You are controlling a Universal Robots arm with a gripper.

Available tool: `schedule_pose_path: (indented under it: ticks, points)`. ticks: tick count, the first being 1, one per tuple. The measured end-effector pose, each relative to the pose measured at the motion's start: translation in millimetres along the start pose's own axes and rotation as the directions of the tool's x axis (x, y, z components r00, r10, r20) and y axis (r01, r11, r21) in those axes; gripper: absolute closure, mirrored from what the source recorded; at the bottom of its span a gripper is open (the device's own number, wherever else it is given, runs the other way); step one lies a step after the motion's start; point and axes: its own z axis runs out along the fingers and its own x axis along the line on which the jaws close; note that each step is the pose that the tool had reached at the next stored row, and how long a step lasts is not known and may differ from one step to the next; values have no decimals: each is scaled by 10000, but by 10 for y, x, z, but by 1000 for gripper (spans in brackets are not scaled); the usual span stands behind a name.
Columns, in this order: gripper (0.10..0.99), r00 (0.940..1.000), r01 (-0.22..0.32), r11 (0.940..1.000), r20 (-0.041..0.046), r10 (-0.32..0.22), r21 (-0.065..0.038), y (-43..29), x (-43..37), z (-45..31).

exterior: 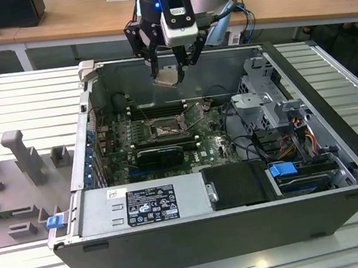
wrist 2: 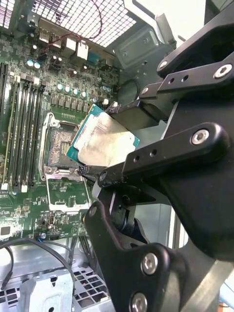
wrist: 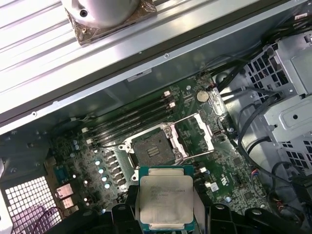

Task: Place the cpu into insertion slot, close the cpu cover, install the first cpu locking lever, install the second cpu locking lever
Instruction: 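Place the cpu into insertion slot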

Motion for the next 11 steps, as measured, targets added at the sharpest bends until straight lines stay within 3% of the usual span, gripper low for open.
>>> schedule_pose_path:
  ticks: [11]
  points:
    - [557,9992,-410,9992,36,410,-9,0,0,0]
